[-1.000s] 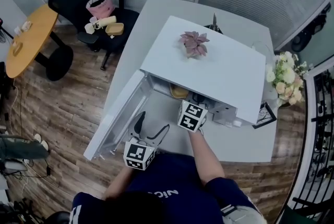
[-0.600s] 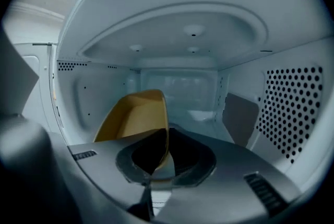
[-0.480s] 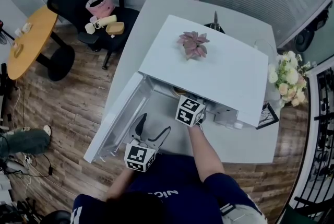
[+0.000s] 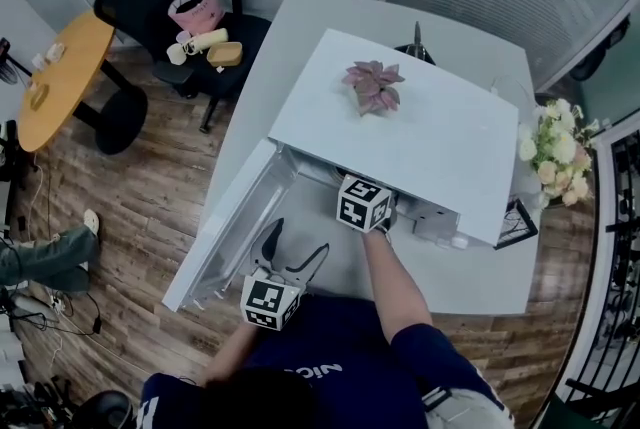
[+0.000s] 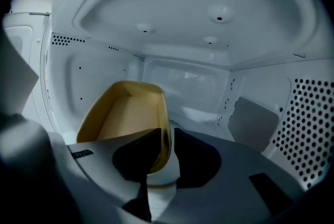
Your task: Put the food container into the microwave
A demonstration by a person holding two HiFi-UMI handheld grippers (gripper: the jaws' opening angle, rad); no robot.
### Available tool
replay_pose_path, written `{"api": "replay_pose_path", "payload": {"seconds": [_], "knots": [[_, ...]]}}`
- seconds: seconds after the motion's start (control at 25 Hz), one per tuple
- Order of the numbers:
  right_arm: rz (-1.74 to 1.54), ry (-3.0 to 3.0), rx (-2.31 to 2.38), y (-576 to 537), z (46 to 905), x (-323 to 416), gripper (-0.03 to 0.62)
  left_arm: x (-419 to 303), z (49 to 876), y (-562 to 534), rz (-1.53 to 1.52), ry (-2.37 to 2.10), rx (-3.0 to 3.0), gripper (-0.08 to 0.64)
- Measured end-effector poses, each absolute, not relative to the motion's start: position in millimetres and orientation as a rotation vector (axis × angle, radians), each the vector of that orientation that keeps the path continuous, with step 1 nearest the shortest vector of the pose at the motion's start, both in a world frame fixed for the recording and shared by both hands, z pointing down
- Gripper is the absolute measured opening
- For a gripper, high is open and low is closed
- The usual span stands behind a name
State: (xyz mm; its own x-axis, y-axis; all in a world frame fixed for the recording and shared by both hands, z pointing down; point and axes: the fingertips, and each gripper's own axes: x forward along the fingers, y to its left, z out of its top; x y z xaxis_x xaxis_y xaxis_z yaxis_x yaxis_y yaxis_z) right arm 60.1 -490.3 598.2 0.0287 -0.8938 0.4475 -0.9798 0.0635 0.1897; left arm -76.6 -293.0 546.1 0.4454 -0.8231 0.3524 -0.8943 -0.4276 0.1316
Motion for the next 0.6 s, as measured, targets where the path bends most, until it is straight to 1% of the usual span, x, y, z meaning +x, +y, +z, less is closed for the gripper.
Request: {"api": "replay_pose_path", "payload": {"seconds": [0.04,0.08,0.16,0.36,0.52,0.6], "knots": [[0.263,-1.907,1.859,-491,598,59,0.107,-77,546,-293,0.337,-1.475,2.402,0.407],[0.273,-1.916,1.857,-492,599,59,0.150,-78,546,-294,0.337,-1.476,2.402,0.407],[0.279,-1.934,1.859,-493,598,59,0.188,-78,547,-294,0.338,-1.475,2.402,0.407],[0.244,-2.021,1.871,-496,585,59,0.222,-77,544,-295,0.311,-1.450,2.423,0.407],[0.259,-2.050,1.878,-498,583,61,0.265,-82,545,-297,0.304,-1.461,2.408,0.407],[0.257,-2.059,1.883,-496,582,63,0.268,-82,545,-297,0.302,-1.460,2.413,0.407]]}}
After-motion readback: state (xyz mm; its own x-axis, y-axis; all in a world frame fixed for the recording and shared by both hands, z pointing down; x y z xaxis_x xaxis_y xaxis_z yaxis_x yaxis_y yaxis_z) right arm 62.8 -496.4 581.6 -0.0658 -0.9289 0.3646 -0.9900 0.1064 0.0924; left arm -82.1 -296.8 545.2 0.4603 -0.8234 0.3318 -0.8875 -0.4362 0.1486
